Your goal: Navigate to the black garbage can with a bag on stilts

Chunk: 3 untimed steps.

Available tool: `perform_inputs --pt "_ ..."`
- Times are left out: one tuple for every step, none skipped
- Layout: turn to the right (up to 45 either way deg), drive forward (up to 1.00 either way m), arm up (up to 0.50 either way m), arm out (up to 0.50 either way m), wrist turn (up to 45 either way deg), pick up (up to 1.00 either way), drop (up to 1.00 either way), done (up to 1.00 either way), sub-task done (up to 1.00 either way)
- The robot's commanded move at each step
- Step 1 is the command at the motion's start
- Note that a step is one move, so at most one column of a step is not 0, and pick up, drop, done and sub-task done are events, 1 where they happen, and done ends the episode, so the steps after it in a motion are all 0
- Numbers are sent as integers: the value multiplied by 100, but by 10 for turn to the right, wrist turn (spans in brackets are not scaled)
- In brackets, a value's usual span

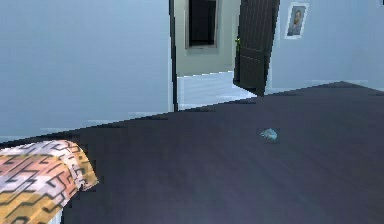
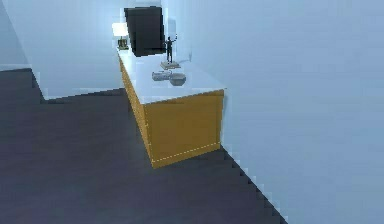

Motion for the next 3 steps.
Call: perform_inputs --pt "-450 0 0 0 0 0 0 0 0" --pt "-450 0 0 0 0 0 0 0 0" --pt "450 0 0 0 0 0 0 0 0"
